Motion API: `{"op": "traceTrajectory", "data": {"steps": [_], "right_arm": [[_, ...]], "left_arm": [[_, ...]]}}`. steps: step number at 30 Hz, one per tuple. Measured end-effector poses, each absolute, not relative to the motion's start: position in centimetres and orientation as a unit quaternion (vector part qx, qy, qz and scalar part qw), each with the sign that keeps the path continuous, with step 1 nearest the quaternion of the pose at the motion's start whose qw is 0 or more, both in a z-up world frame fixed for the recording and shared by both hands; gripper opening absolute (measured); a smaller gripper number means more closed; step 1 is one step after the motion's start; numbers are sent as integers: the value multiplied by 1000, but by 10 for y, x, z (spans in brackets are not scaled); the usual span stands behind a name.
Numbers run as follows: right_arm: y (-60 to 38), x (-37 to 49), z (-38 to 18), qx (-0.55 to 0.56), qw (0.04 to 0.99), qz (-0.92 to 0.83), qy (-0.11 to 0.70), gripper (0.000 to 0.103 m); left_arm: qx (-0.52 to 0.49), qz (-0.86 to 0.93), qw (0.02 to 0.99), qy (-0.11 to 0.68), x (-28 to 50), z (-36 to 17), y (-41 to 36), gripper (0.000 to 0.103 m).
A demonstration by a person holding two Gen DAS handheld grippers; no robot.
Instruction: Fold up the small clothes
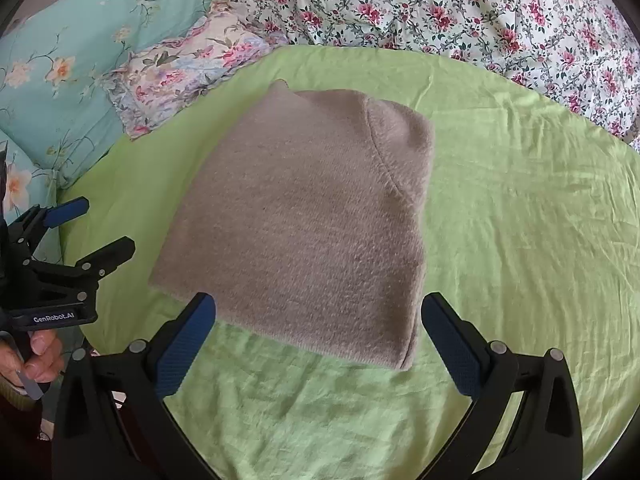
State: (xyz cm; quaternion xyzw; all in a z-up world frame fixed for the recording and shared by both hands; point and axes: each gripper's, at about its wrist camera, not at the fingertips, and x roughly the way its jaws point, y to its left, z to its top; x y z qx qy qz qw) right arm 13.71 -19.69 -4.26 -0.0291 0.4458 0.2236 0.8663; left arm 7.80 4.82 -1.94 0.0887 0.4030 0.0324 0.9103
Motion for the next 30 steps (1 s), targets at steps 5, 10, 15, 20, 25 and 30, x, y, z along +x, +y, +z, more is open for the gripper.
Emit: {"op": "traceTrajectory", "data": {"steps": [5, 10, 15, 20, 25, 30], "right_arm": [[-202, 139, -45, -21, 867, 221, 446, 103], [-207, 140, -43, -16, 869, 217, 445, 103], [-207, 142, -38, -18, 872, 216, 440, 103], [-206, 144, -35, -19, 872, 218, 439, 103], [-204, 146, -35, -21, 870, 221, 440, 103], [-202, 146, -37, -25, 867, 223, 444, 103]], "left_arm": [[92, 33, 911, 401, 83, -17, 45, 102], [94, 32, 910, 402, 90, -18, 41, 102], [96, 31, 911, 400, 93, -17, 38, 102], [95, 28, 911, 400, 95, -16, 38, 102], [92, 28, 911, 402, 95, -16, 38, 102], [92, 27, 911, 400, 94, -15, 38, 102]]}}
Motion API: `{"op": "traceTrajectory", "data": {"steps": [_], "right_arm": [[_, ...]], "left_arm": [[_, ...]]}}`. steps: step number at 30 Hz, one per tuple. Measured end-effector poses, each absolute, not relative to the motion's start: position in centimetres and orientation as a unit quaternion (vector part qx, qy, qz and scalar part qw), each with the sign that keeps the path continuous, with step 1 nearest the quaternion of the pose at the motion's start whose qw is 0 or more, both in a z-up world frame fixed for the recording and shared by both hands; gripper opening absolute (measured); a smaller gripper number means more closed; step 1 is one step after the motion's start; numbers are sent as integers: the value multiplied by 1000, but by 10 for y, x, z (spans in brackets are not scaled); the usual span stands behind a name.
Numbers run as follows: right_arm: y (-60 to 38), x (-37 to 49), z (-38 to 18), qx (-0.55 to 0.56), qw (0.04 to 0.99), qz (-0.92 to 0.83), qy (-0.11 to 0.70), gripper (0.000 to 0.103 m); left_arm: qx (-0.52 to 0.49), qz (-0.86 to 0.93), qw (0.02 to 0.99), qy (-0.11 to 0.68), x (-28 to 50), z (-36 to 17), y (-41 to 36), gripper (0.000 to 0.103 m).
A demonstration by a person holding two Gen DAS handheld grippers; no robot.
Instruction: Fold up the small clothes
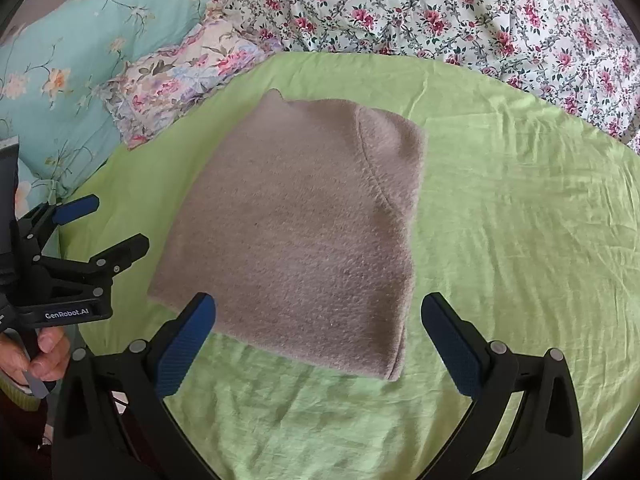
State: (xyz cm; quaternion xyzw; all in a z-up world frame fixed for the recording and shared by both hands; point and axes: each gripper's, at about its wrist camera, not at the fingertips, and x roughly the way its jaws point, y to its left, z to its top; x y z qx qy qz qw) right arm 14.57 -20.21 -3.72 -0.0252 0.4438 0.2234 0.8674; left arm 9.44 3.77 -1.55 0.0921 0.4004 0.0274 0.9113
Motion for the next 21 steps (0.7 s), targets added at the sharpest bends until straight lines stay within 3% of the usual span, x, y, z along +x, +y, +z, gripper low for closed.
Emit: {"op": "traceTrajectory", "data": {"steps": [21], "right_arm": [[-201, 144, -36, -24, 868, 224, 442, 103]], "left_arm": [[94, 29, 912, 398, 90, -13, 35, 102]]}}
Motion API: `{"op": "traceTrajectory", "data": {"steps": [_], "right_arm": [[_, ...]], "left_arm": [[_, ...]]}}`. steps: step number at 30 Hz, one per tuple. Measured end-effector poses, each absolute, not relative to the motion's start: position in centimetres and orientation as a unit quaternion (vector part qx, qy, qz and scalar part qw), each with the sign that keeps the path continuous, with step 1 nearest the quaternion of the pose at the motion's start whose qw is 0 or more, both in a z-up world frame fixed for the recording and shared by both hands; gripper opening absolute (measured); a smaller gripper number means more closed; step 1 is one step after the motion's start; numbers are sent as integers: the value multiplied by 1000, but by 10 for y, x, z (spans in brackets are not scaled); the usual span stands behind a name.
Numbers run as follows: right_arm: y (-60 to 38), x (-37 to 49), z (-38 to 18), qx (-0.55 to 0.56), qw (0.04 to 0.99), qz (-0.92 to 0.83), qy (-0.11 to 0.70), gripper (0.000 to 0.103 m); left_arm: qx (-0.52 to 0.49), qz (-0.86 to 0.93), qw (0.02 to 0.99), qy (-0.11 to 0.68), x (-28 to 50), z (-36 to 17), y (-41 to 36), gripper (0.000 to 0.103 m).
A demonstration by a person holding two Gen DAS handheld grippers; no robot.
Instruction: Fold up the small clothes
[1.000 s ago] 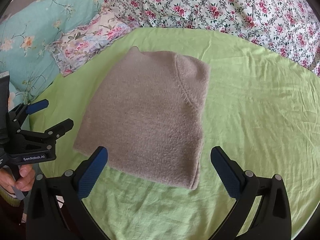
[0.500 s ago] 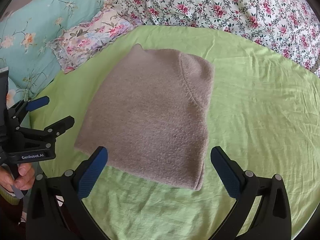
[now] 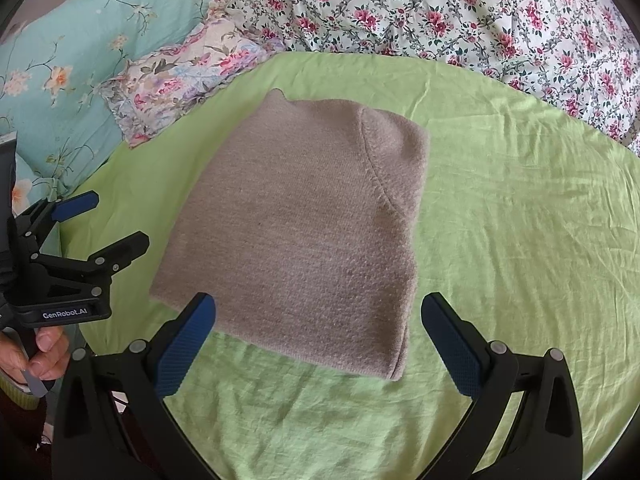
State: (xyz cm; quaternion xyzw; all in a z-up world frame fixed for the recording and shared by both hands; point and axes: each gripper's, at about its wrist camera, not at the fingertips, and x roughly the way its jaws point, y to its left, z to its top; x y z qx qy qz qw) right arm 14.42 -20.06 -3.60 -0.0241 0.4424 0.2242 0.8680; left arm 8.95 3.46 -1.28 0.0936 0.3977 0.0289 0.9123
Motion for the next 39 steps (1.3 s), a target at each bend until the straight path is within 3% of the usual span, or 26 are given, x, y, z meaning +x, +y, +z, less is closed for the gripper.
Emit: {"op": "traceTrajectory", "data": {"steps": [39], "right_arm": [[-204, 148, -37, -25, 866, 224, 446, 103]], "left_arm": [[94, 21, 909, 406, 95, -17, 32, 102]]}}
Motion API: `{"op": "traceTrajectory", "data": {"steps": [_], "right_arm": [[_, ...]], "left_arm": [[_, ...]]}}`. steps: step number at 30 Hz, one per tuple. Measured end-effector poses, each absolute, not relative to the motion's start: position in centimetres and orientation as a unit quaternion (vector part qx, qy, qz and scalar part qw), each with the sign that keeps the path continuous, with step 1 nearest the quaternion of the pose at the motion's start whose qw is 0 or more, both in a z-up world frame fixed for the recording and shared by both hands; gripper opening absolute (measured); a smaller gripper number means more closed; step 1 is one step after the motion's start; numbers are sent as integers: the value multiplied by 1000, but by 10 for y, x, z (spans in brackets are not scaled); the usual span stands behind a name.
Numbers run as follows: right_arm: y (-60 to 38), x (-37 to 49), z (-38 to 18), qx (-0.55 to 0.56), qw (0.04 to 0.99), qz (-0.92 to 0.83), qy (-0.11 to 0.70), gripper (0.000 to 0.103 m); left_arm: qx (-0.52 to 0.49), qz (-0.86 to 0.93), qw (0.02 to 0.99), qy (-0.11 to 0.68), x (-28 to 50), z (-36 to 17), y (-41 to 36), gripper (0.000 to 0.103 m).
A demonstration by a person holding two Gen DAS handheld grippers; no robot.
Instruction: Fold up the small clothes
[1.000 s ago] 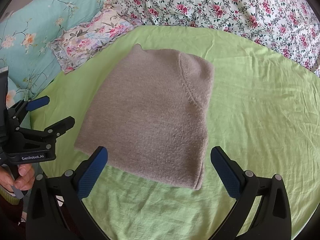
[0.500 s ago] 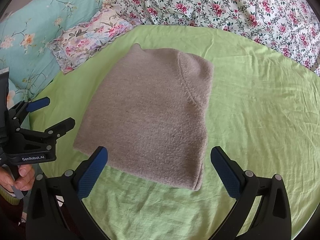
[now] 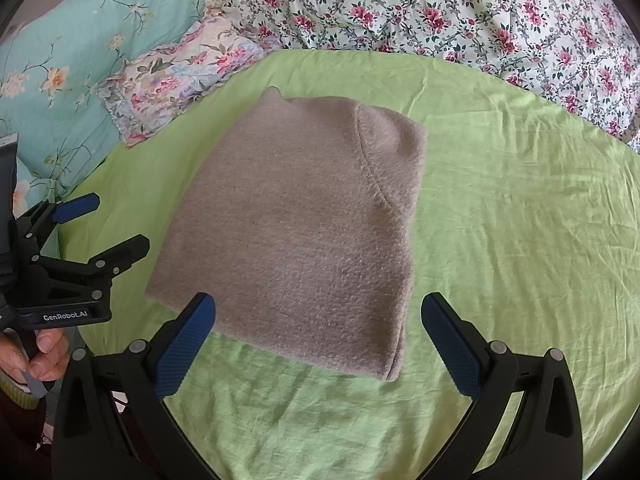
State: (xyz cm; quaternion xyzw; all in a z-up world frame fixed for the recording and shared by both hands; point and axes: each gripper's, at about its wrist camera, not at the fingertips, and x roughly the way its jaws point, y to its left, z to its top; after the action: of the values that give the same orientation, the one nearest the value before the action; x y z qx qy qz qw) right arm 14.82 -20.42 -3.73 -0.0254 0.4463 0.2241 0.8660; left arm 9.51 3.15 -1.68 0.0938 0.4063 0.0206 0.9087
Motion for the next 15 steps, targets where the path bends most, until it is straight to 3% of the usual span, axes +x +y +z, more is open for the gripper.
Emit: {"op": "traceTrajectory", "data": {"steps": [15], "right_arm": [[-210, 153, -34, -22, 867, 223, 445, 103]], "left_arm": [[94, 21, 909, 405, 96, -15, 31, 102]]}}
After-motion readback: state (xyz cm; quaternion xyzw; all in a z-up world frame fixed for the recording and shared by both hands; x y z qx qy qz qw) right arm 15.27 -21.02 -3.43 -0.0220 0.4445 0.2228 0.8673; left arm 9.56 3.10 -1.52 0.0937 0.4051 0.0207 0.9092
